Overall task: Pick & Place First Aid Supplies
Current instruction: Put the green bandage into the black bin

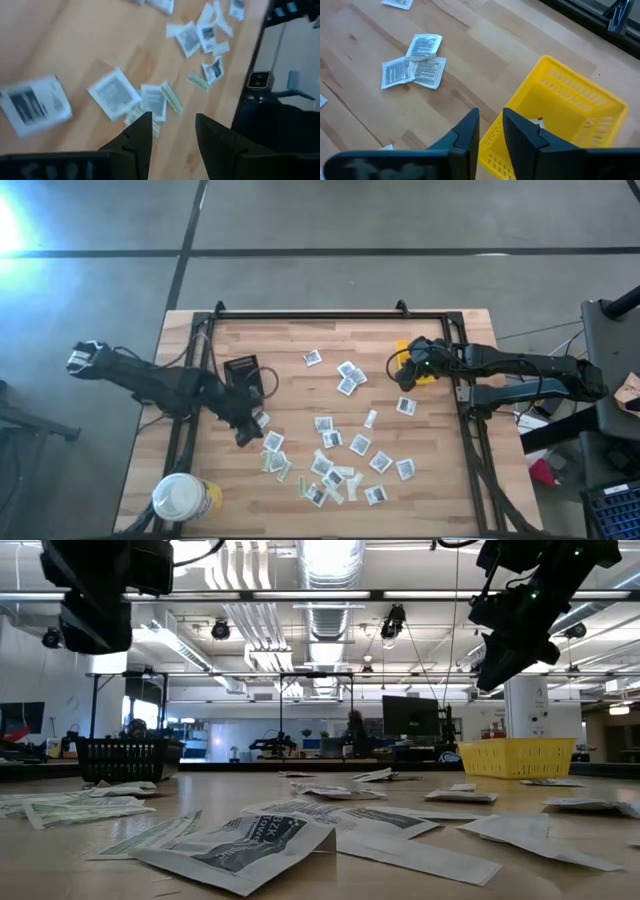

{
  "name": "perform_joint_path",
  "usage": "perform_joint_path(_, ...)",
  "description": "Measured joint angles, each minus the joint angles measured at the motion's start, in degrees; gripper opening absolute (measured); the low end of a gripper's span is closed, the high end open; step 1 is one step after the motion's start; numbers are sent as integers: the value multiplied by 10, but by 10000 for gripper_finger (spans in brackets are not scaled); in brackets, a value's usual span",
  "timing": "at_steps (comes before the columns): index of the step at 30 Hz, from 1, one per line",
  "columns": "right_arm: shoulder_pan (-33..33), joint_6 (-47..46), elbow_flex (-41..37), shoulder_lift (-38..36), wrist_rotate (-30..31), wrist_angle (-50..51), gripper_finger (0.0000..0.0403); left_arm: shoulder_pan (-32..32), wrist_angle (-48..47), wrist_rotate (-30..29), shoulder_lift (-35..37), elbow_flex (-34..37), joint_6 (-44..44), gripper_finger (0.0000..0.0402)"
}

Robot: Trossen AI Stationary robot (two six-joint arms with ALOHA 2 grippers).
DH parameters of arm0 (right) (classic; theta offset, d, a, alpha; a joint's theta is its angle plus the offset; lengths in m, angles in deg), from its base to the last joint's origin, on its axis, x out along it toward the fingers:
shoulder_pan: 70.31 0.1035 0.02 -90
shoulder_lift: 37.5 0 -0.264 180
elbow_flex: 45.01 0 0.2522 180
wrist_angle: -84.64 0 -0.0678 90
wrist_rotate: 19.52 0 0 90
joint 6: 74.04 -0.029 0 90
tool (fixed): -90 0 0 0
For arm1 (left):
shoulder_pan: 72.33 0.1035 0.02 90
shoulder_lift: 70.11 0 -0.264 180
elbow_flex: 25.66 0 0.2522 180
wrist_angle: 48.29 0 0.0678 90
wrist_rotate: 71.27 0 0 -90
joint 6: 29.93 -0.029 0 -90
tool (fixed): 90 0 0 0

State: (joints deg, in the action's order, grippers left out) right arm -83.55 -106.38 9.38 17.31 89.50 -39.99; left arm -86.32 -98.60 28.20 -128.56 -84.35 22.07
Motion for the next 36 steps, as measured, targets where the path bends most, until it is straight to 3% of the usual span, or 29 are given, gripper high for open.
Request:
perform_joint_path(14,0,2,0,0,0,0,78,-162,16,-156,-83,-8,339,142)
perform_joint_path(36,0,66,0,0,-2,0,72,-219,110,-171,-231,-7,496,142)
